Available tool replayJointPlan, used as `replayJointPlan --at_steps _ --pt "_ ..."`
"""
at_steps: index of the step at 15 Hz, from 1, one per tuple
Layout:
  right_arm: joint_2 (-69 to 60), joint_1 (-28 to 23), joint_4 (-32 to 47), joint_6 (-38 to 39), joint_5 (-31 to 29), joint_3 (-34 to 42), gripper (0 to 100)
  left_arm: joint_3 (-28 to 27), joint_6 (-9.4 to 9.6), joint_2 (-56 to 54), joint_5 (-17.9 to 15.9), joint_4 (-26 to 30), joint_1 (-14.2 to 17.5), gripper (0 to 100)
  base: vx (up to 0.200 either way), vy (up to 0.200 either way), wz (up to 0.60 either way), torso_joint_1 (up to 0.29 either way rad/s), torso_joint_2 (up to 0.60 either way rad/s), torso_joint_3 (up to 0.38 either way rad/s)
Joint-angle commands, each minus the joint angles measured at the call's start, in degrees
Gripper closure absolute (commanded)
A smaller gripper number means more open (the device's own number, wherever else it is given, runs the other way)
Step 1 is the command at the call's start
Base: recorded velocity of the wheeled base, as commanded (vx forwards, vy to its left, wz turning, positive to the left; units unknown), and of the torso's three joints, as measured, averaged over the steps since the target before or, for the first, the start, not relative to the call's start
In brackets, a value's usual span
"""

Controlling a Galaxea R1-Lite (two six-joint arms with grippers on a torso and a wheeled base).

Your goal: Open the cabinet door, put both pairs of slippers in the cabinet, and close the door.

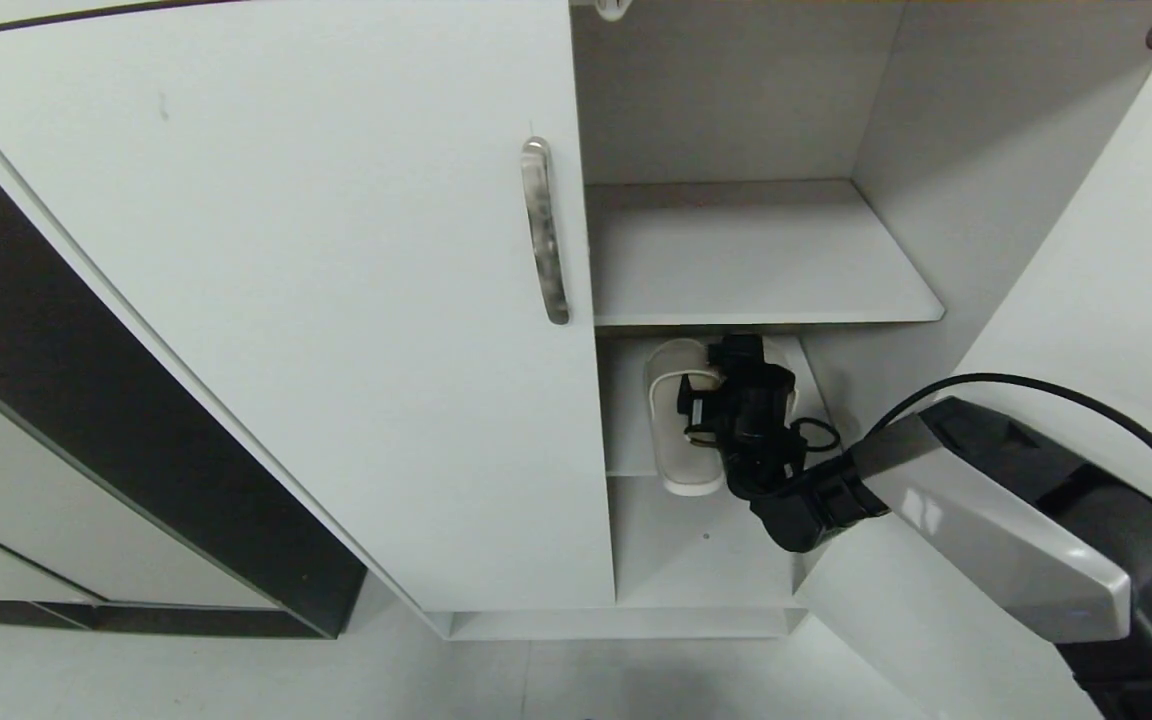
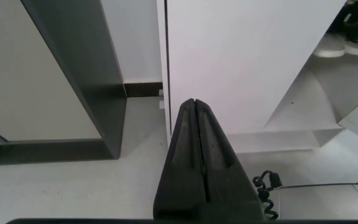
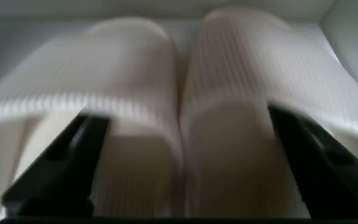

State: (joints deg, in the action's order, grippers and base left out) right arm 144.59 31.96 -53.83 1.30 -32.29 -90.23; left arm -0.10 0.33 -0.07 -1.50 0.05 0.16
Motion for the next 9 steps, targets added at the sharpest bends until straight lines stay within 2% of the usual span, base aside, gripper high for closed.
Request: replayJointPlan --at_steps 1,2,3,4,5,6,9 --pt "-11.44 3.37 -5.40 0.19 1.18 16.41 0 0.01 0.02 0.07 0.01 0.04 0.02 100 0.000 0.000 0.00 0.000 0.00 0.000" --pt "-16.01 5.21 -9.97 0.19 1.36 24.84 0 0.01 0.02 0.07 0.01 0.04 0.02 100 0.000 0.000 0.00 0.000 0.00 0.000" --pt "-19.44 6.62 -13.05 0.28 1.36 31.17 0 0.01 0.02 0.07 0.01 0.04 0.02 100 -0.200 0.000 0.00 0.007 0.01 0.007" --pt "-21.11 7.32 -14.46 0.28 1.36 34.07 0 0.01 0.02 0.07 0.01 0.04 0.02 100 -0.200 0.000 0.00 0.007 0.00 0.002" --pt "-25.68 9.52 -17.36 0.54 1.44 41.63 0 0.01 0.02 0.07 0.01 0.04 0.02 100 -0.200 0.000 0.00 0.002 0.00 0.007" --pt "-28.14 11.10 -18.15 1.24 1.71 45.06 0 0.01 0.02 0.07 0.01 0.04 0.02 100 -0.200 0.000 0.00 -0.002 0.00 0.007" --pt "-32.09 13.04 -18.32 1.51 3.99 48.84 0 0.01 -0.07 0.07 -0.08 0.04 0.02 100 -0.200 0.000 0.00 -0.001 0.00 0.002"
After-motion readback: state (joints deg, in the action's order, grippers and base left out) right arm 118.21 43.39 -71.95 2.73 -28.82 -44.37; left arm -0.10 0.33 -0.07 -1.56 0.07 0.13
